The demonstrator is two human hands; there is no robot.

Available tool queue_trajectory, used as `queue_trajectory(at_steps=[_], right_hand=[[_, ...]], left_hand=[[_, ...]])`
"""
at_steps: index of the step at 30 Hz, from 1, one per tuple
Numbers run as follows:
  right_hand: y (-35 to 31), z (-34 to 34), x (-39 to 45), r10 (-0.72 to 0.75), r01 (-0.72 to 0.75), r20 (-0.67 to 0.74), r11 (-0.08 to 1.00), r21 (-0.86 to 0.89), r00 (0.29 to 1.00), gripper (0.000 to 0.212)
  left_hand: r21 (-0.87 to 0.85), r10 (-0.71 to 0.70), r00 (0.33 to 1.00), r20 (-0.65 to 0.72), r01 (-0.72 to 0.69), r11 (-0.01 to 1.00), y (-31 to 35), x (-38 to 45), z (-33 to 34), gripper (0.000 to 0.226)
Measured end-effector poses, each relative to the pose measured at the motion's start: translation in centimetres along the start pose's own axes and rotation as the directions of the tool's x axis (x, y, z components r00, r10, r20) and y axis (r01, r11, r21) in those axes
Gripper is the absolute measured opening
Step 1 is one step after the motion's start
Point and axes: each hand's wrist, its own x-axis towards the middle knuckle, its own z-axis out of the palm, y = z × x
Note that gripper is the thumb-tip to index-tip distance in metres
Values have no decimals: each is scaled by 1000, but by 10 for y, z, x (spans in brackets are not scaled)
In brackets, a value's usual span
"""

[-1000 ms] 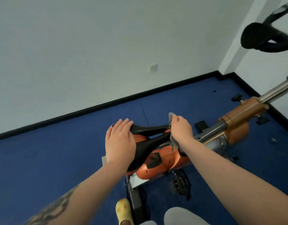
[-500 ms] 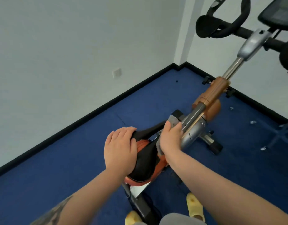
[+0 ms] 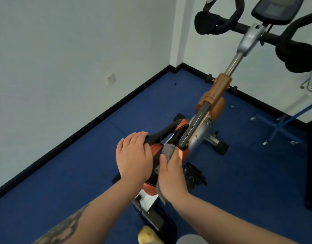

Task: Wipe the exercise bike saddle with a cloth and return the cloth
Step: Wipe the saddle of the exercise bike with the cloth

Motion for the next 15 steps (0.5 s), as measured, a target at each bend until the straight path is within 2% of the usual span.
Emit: queue_trajectory(at_steps=[2,5,7,9,11,13,15], right_hand=[[0,-4,13,59,-61,52,997,46,997,62],[-16,-10,43,239,-243,50,964,105,970,58],[-23,-9,32,201,-201,16,977,75,979,60],[-23,-4,-9,76,-77,-4,994,-79,997,64],[-18,-2,-40,24,-22,6,988,-151,1000,67],[-14,0,-30,46,-46,-5,996,-76,999,65],[-15,2,2,113,-108,-34,986,130,993,64]], left_hand=[[-7,-7,1000,-4,7,1000,0,0,-1,36],[-10,-11,1000,1,11,1000,1,0,-2,36],[-14,-11,1000,3,11,1000,1,0,-3,36],[-20,-14,1000,4,14,1000,2,0,-4,36],[-39,-17,1000,-7,16,999,2,-1,-5,35],[-72,-29,999,-22,28,997,3,-3,-6,35],[-99,-37,999,-39,33,995,3,-3,-6,35]])
